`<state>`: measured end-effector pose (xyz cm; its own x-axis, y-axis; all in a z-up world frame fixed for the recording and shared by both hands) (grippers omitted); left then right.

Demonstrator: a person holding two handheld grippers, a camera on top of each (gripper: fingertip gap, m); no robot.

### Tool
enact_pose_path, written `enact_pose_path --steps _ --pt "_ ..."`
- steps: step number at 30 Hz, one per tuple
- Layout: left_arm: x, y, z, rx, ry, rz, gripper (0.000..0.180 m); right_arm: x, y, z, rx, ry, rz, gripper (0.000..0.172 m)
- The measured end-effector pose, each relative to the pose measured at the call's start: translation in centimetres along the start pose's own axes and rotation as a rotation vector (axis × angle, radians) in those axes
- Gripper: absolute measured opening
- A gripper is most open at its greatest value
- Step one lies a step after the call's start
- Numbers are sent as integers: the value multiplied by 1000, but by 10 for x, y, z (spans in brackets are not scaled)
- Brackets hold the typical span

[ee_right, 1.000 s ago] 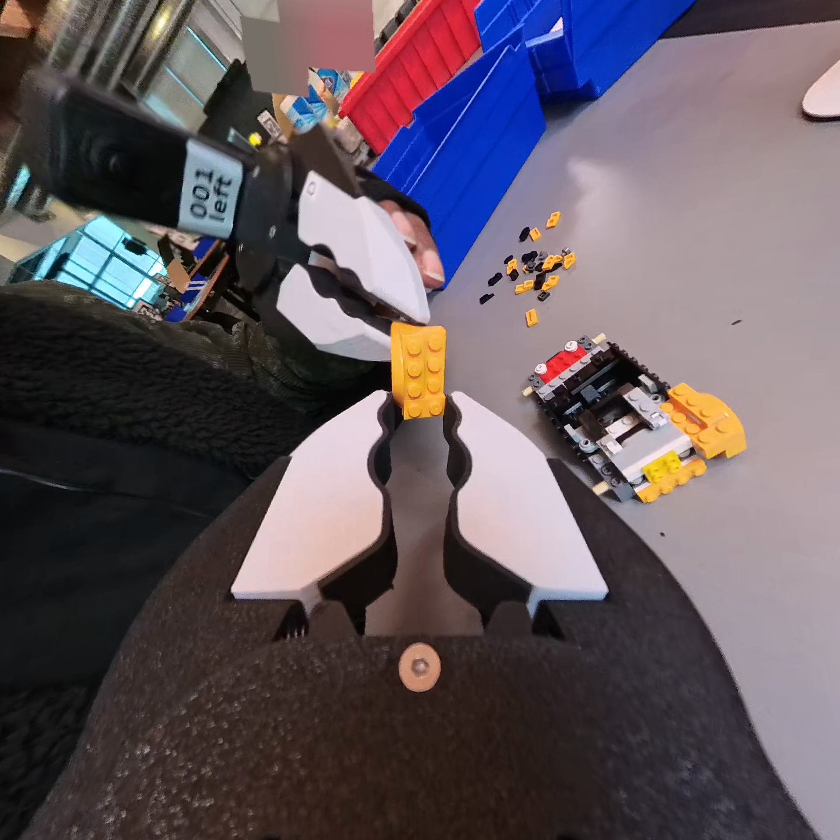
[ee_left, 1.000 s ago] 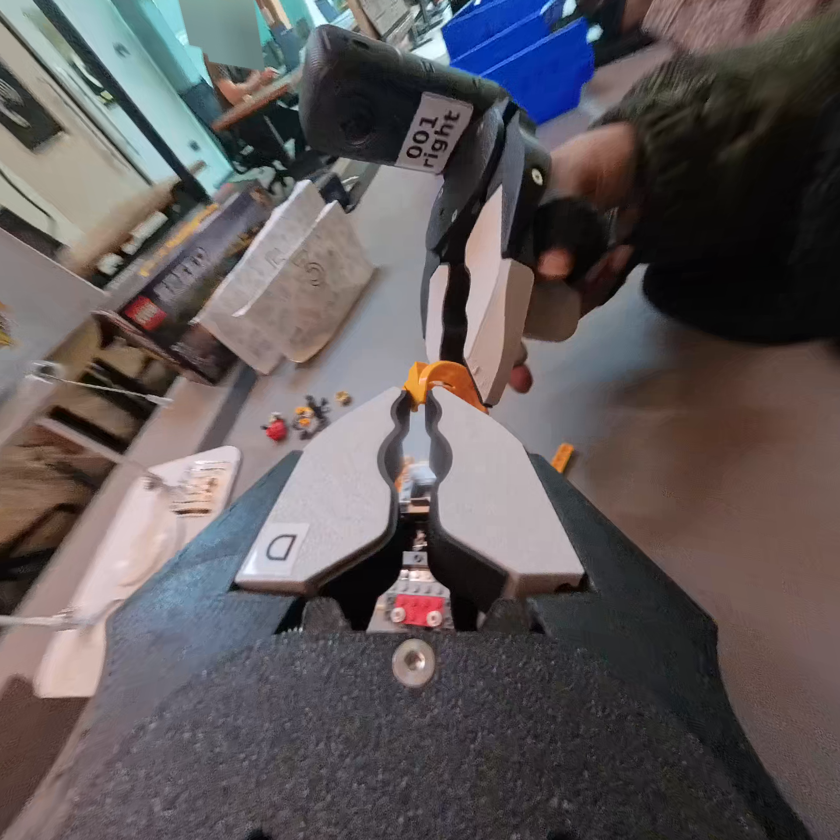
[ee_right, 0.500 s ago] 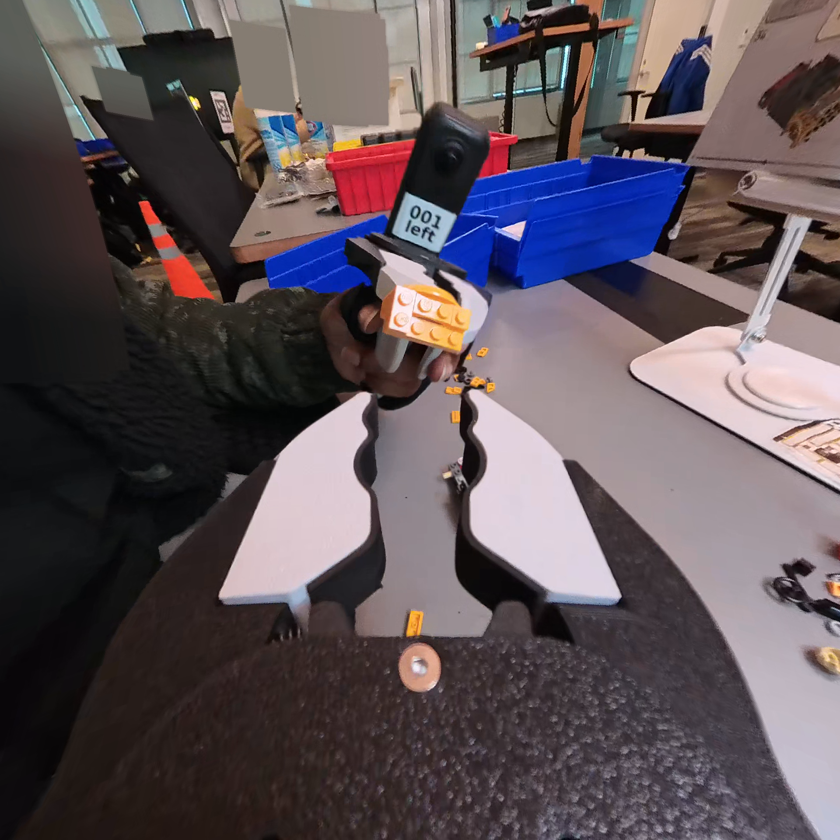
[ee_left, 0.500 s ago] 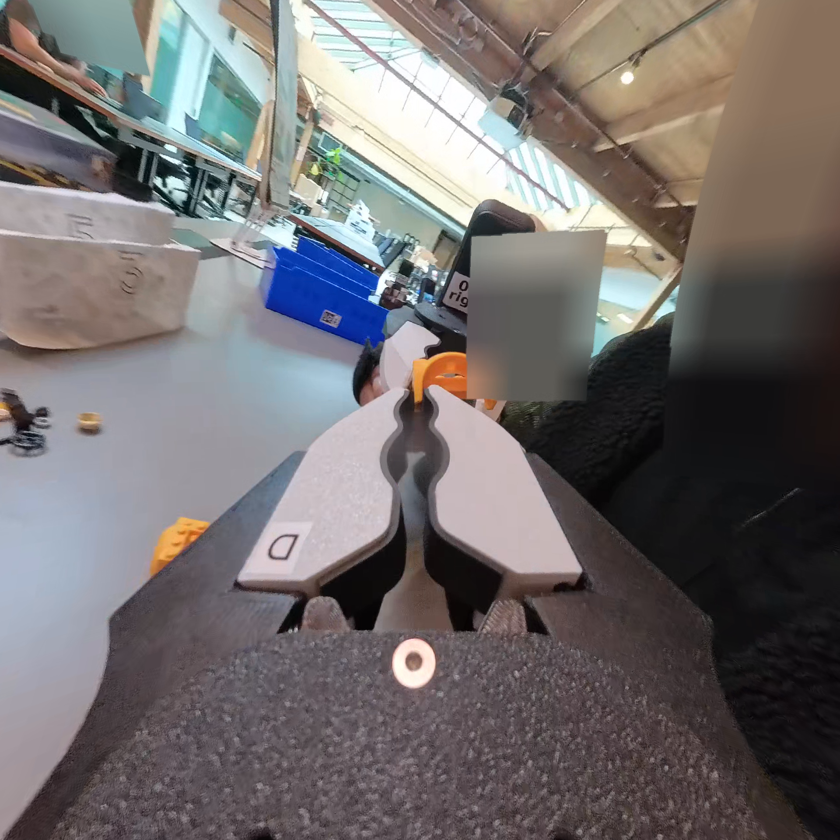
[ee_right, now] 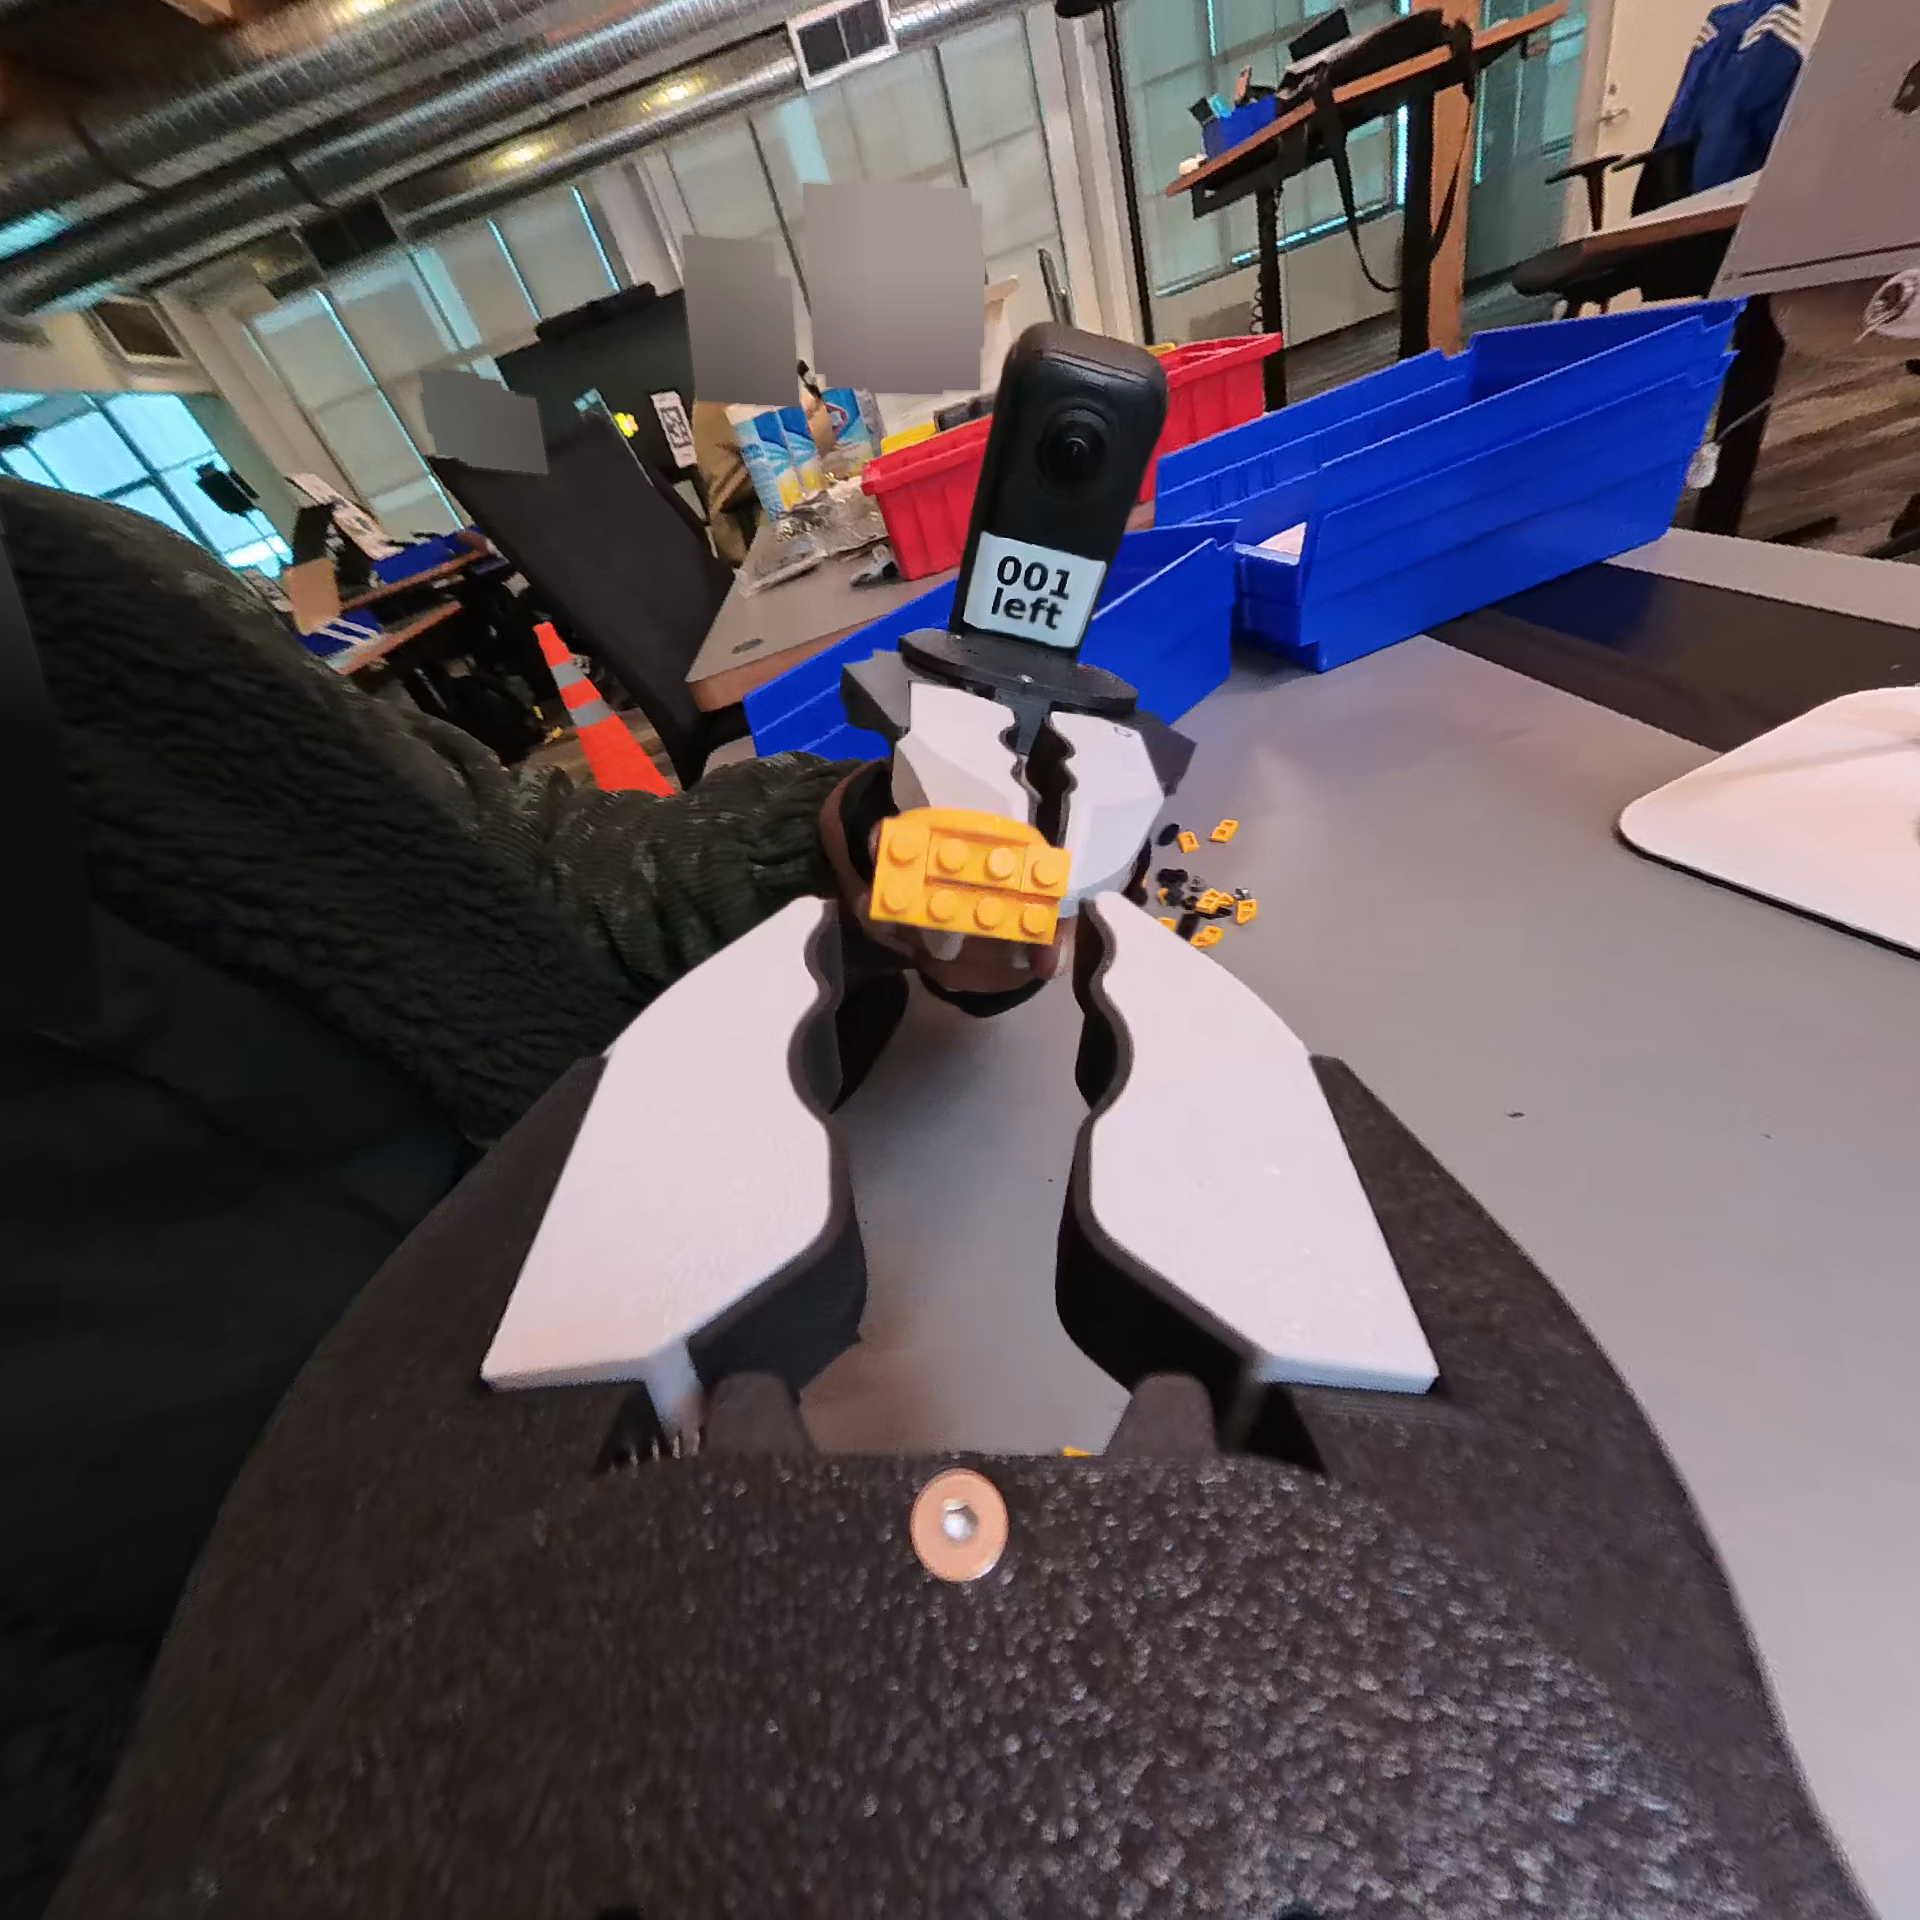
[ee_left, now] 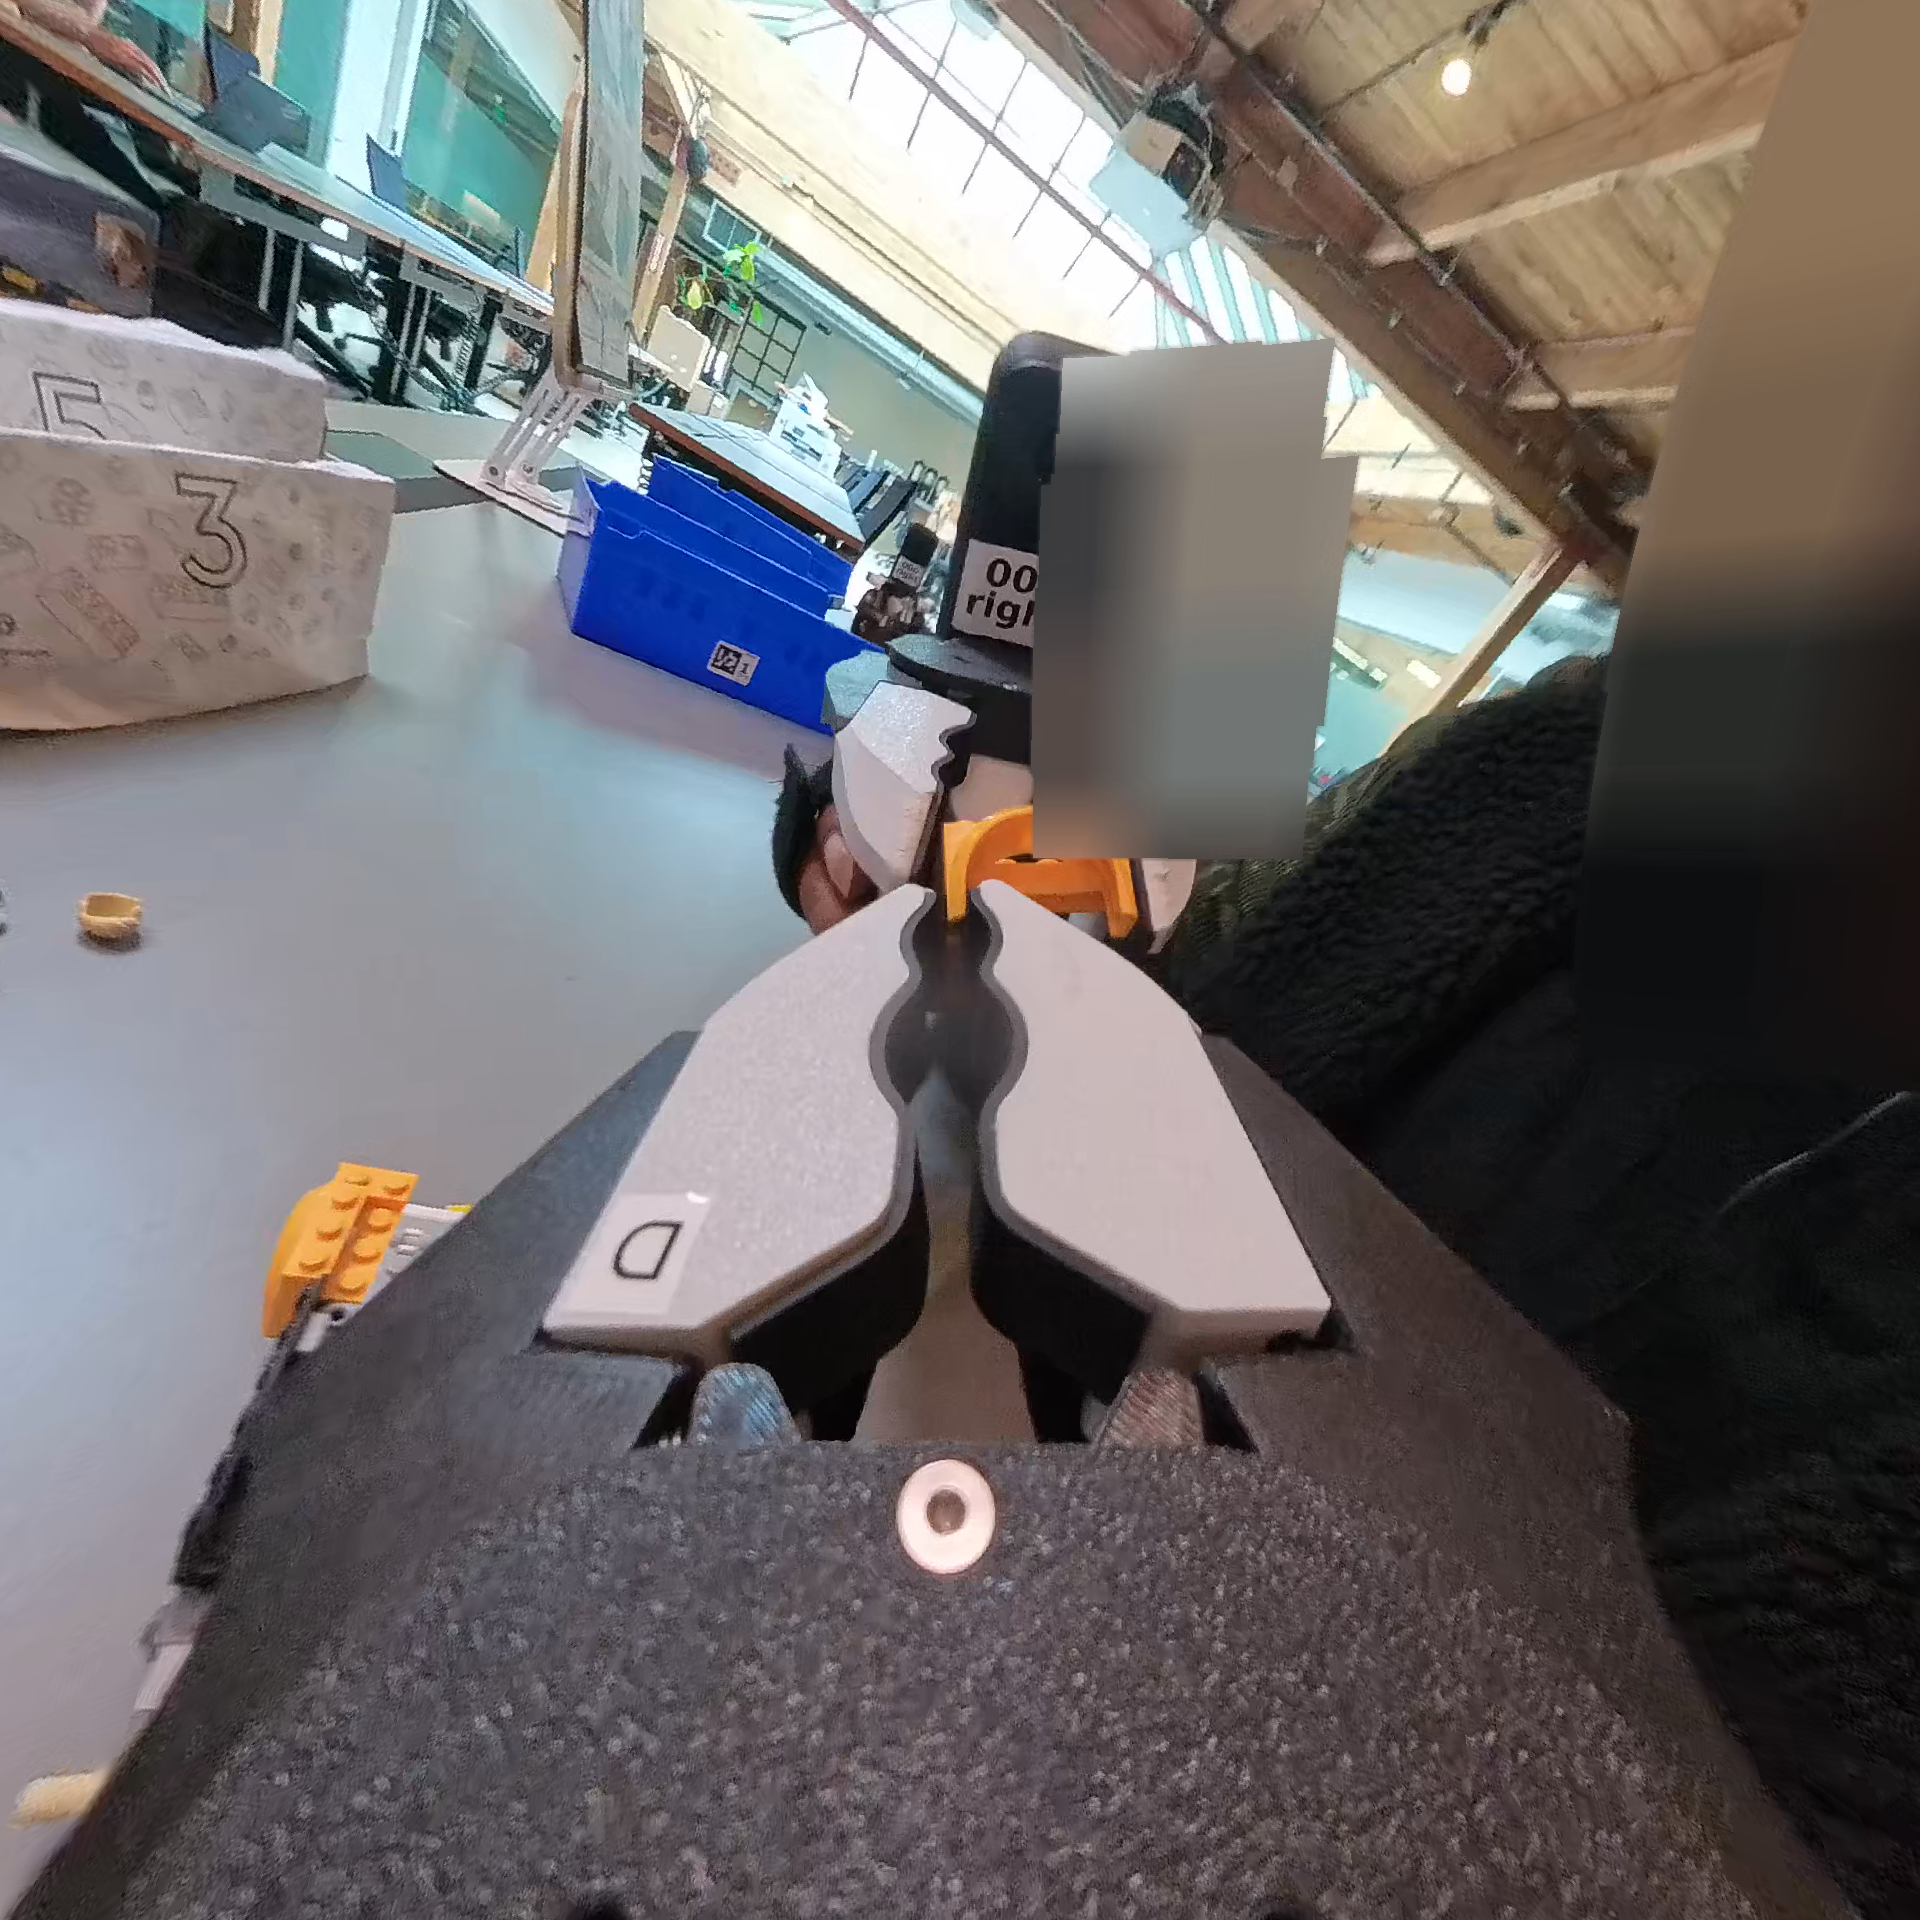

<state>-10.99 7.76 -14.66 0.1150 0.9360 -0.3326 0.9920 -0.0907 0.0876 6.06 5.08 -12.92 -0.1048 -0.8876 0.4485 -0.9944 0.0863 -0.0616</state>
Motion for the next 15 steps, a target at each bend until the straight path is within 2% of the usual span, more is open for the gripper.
enact_pose_path --steps 5,9,12,15 --pt "-6 2 1 29 140 -6 3 3 2 2 15 -48 -2 37" --pt "-4 1 2 62 166 -37 3 6 2 3 54 -161 78 34" --pt "1 -6 2 121 201 -95 14 6 -1 2 61 -186 119 34" --pt "-5 -12 -6 117 231 -55 10 2 -4 1 82 -227 192 34"
Point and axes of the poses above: each gripper's, where its closed fingertips meet, y out along the fingers, z out of its underside, x = y × z across the jaws, the point moved 9 cm from there along -y, back along the fingers, and after that the axes turned 10 degrees about y, right-handed, at the moved point
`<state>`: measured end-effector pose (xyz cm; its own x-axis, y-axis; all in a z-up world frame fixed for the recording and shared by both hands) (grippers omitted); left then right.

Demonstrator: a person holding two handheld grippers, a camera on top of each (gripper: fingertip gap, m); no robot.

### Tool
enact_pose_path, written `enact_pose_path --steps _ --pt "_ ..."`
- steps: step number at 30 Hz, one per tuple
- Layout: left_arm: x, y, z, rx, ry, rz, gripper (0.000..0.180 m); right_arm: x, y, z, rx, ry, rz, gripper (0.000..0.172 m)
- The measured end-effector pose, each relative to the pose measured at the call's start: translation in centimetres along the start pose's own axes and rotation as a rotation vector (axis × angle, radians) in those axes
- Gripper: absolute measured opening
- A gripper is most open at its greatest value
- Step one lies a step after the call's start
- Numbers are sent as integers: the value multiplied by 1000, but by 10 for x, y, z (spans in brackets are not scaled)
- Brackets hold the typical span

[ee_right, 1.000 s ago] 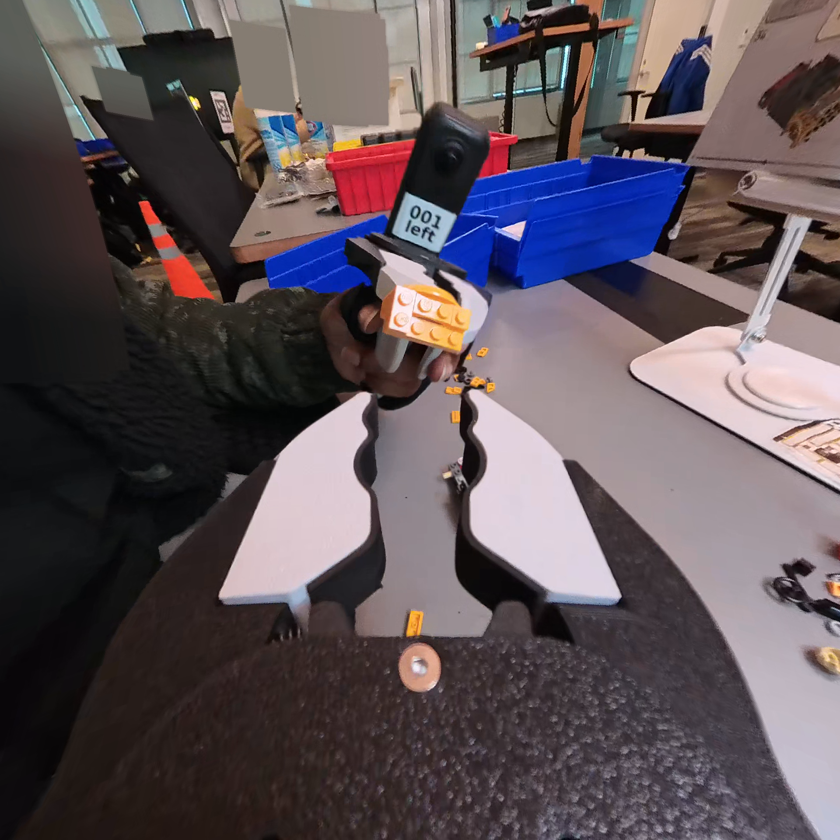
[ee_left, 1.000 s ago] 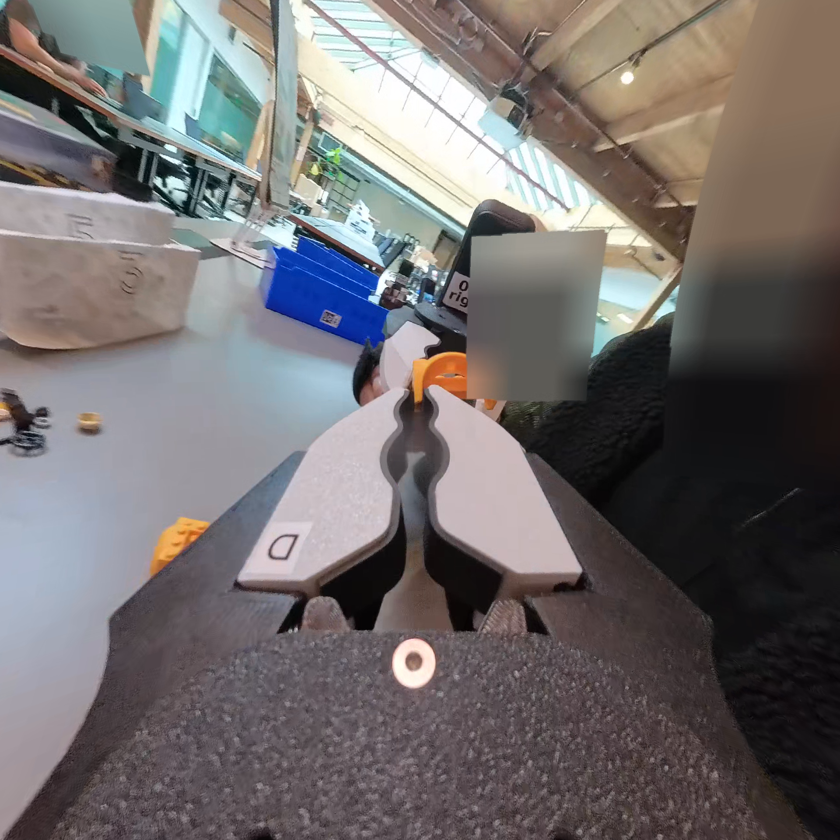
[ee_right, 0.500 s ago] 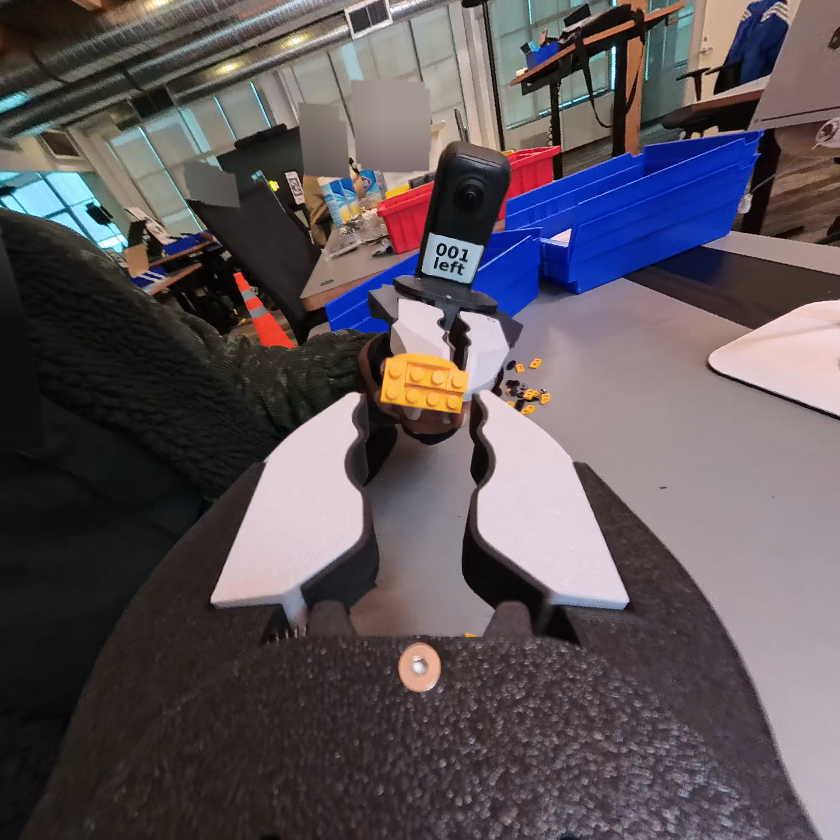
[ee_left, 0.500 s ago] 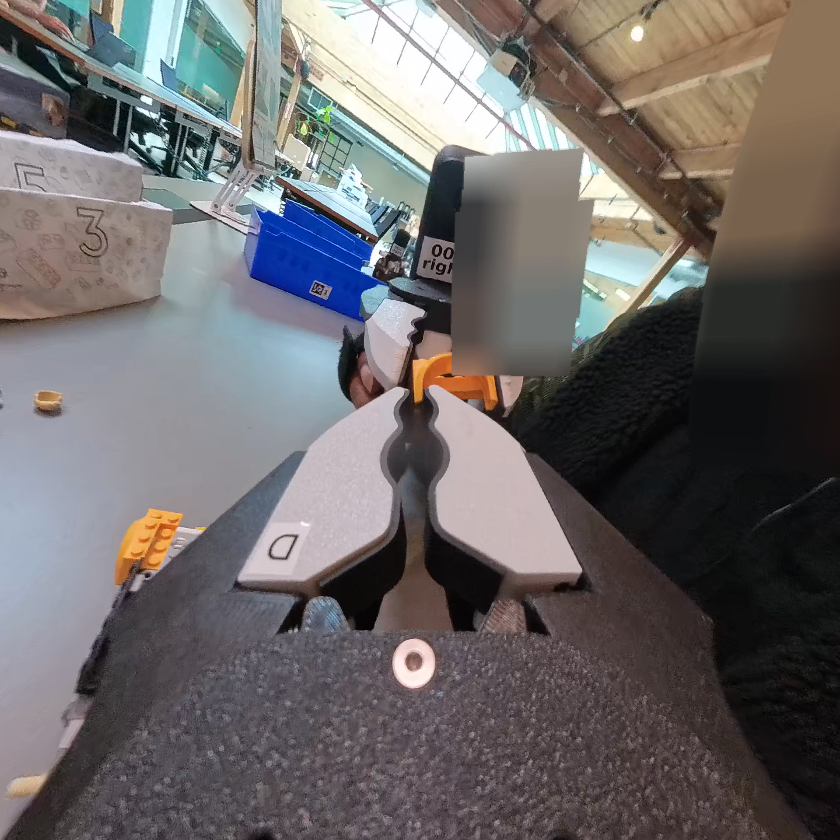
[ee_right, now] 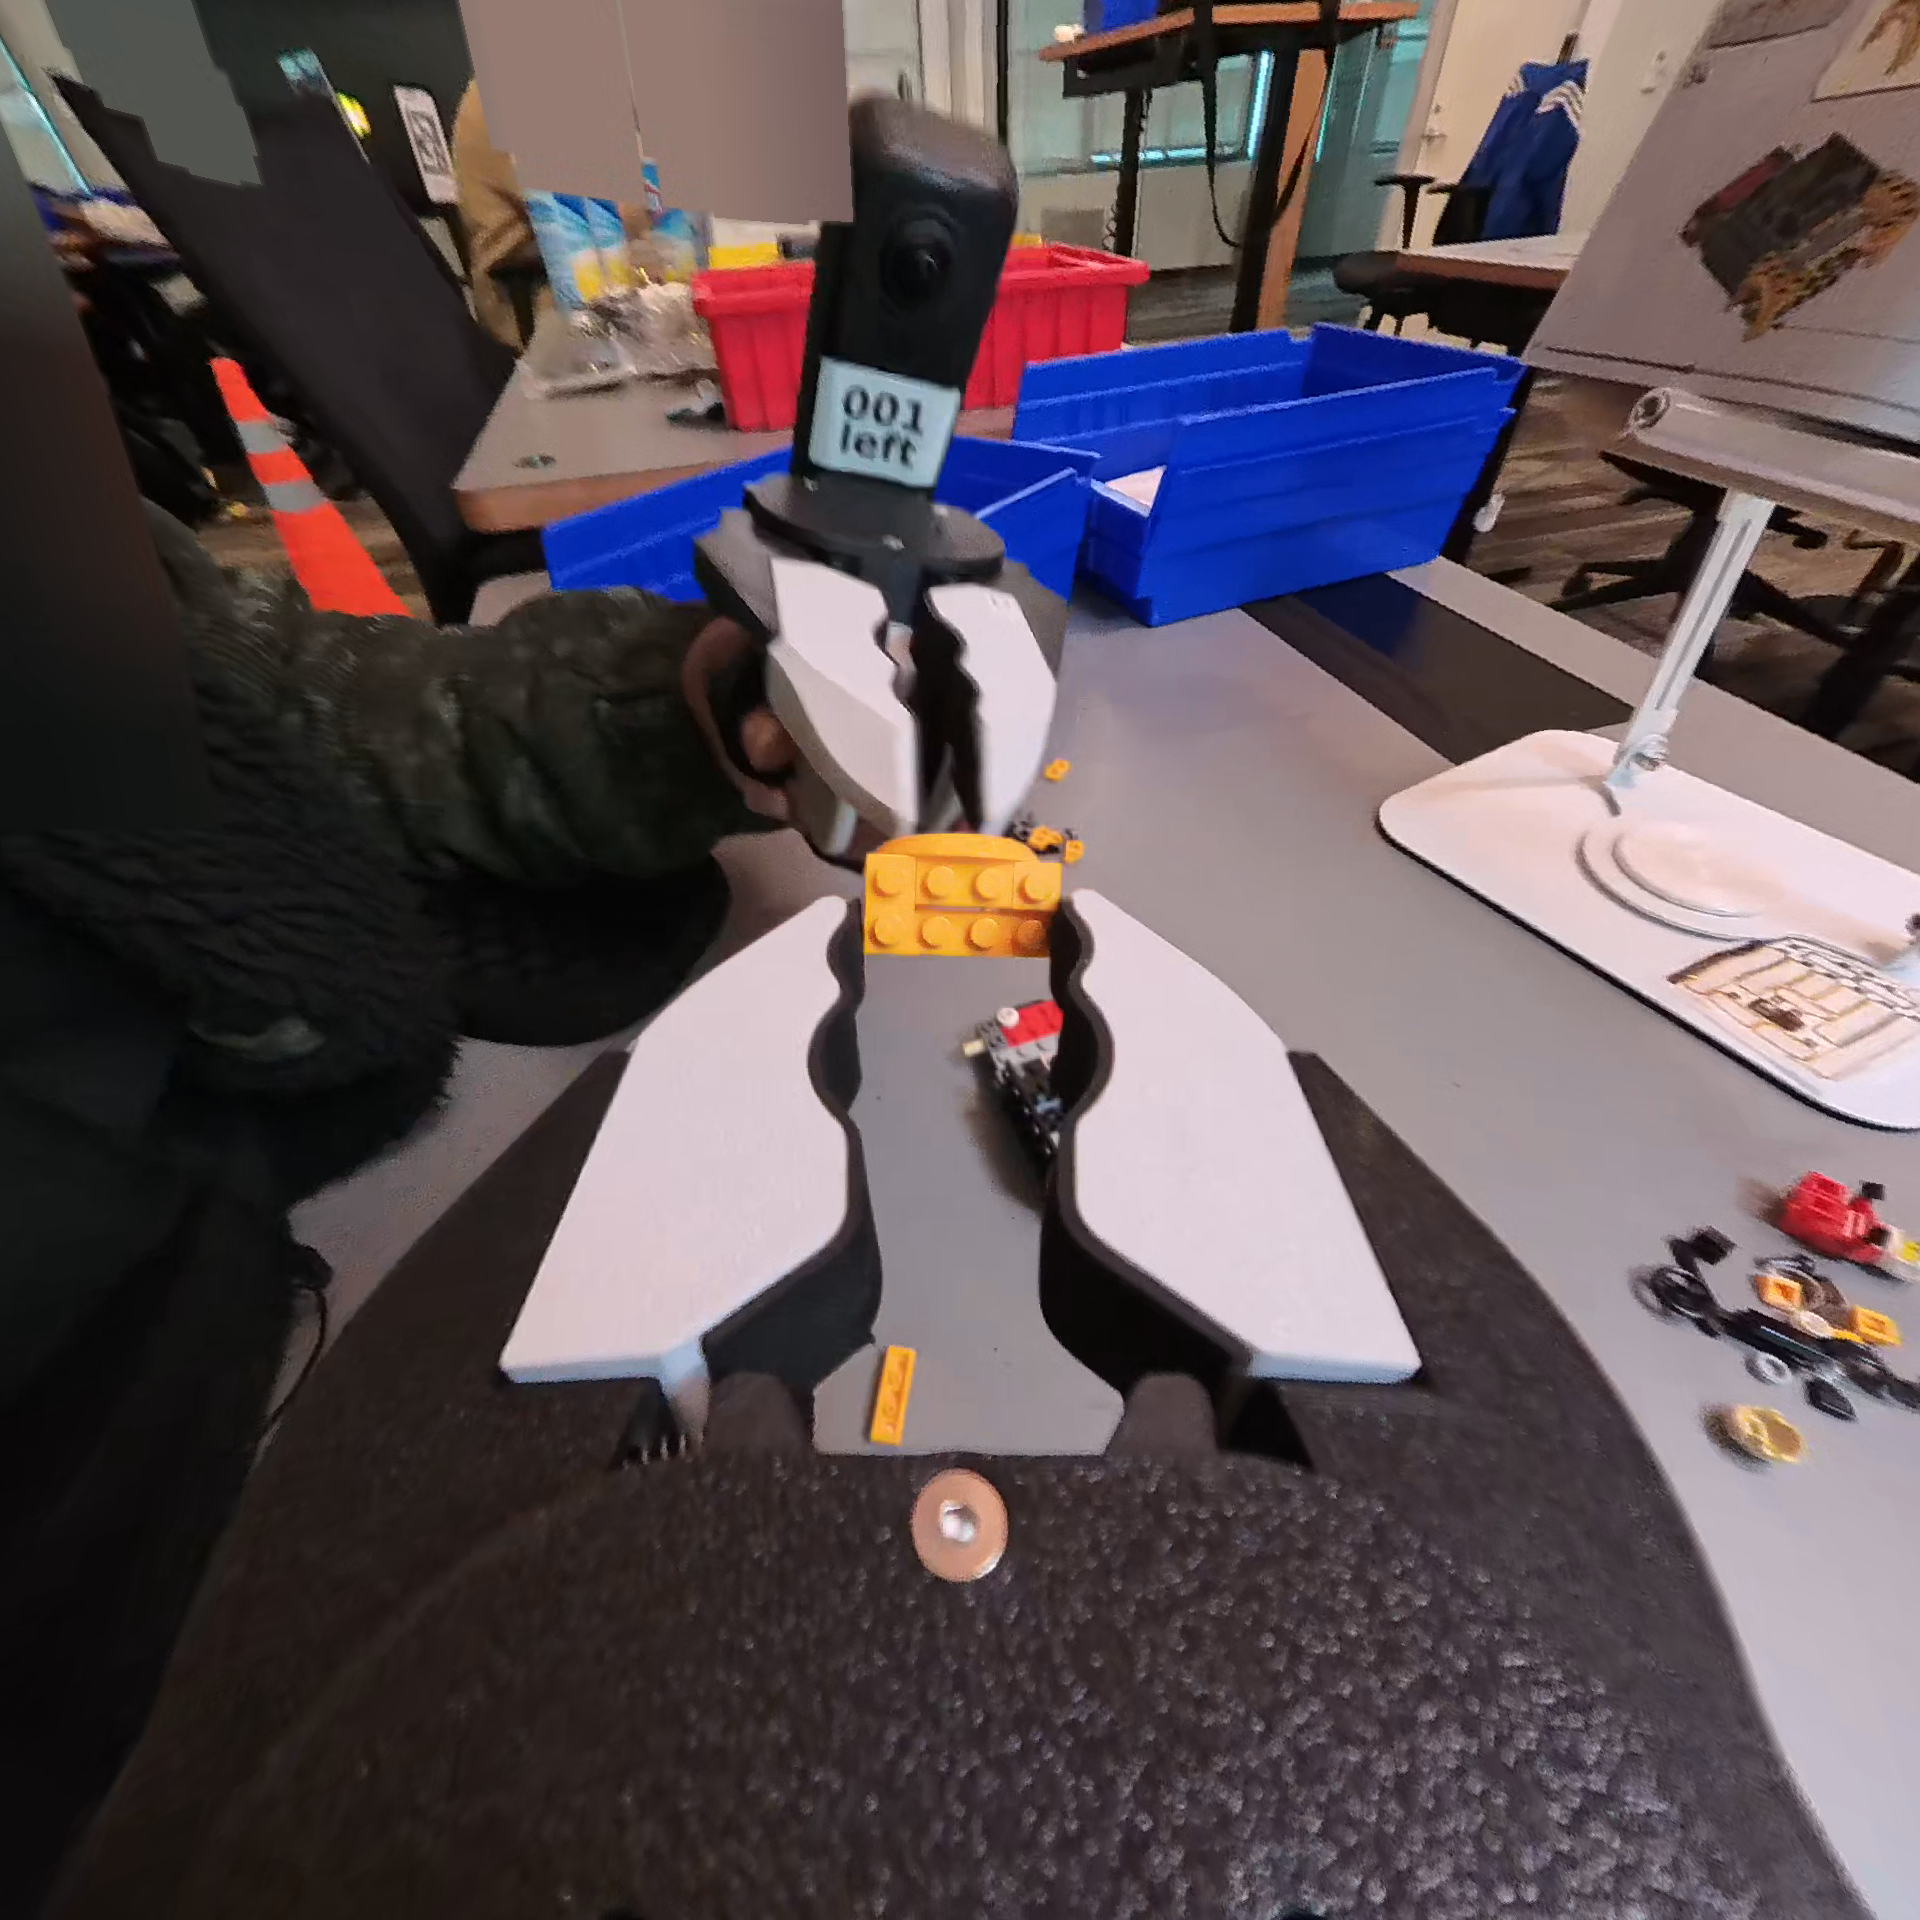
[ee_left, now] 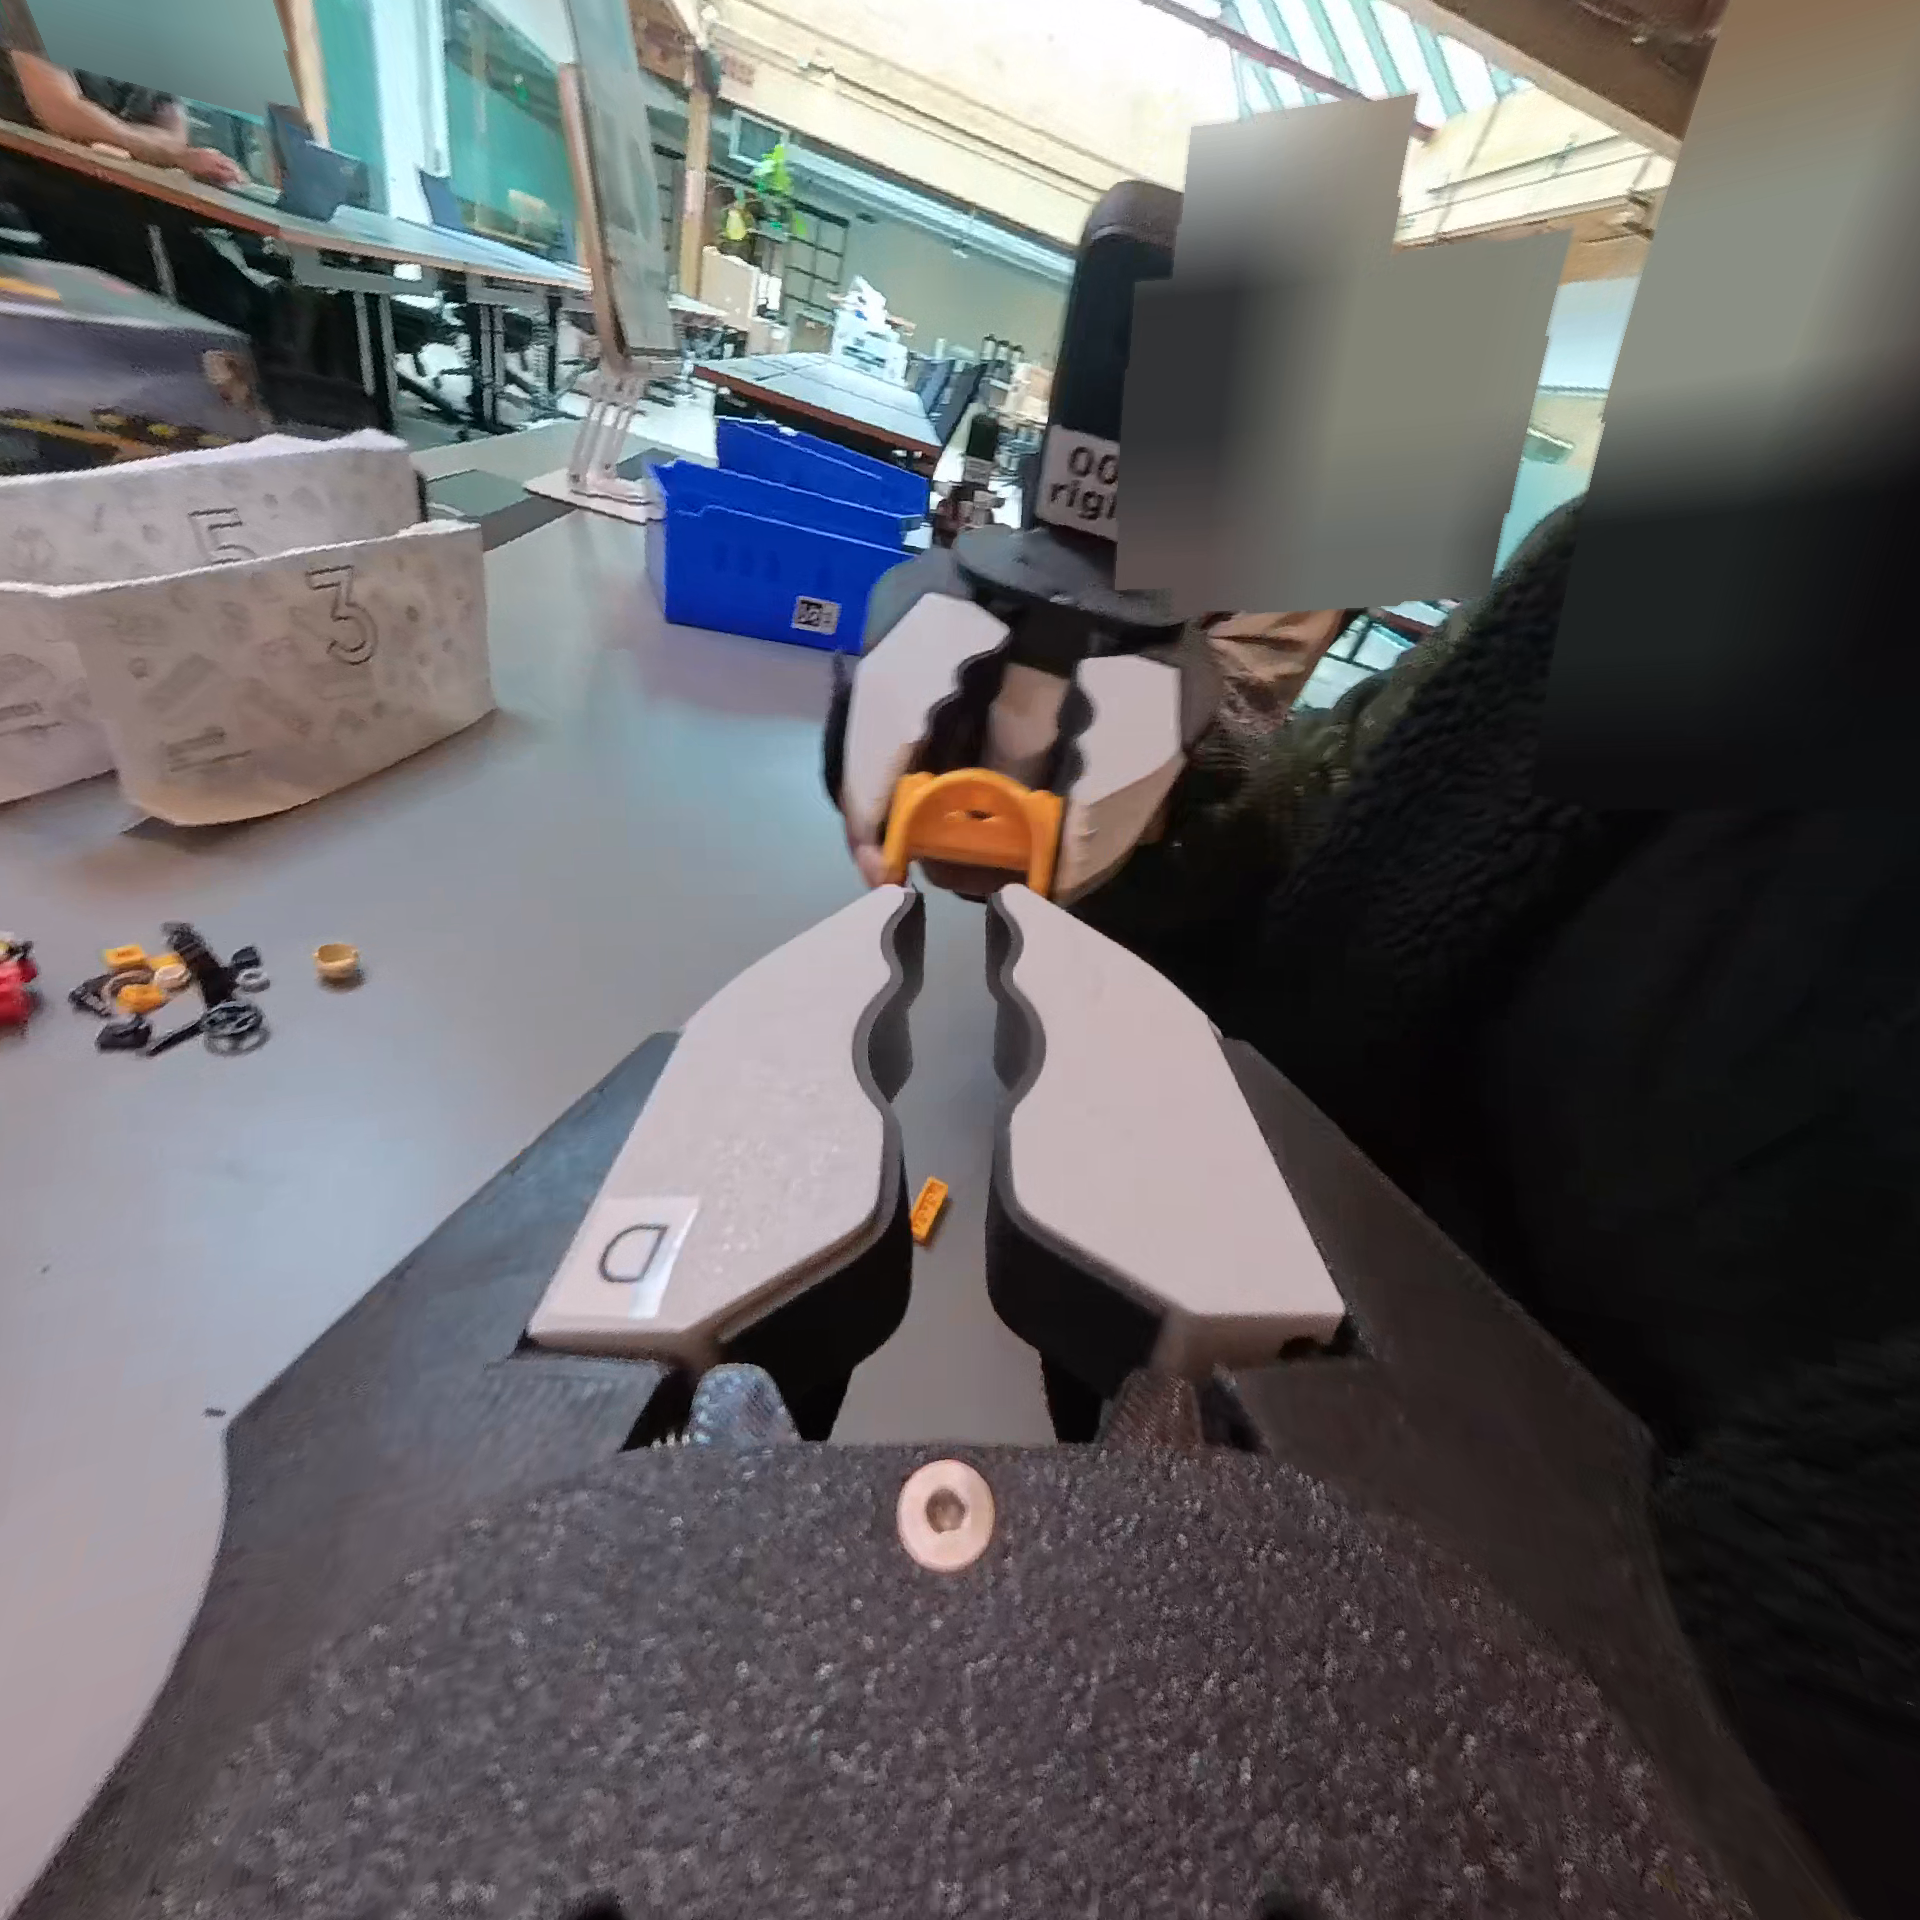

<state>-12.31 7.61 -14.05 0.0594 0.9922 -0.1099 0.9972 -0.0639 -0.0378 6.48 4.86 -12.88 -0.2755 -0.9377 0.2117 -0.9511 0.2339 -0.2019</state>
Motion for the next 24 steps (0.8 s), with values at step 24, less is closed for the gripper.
enact_pose_path --steps 24 --pt "-18 17 3 110 1 133 3 -6 9 17 71 100 -191 34"
Point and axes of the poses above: each gripper's, where its closed fingertips meet, y out along the fingers, z out of its underside, x = y × z across the jaws, the point moved 9 cm from there along -y, back along the fingers, and after that the axes turned 10 degrees about y, right-handed, at the moved point
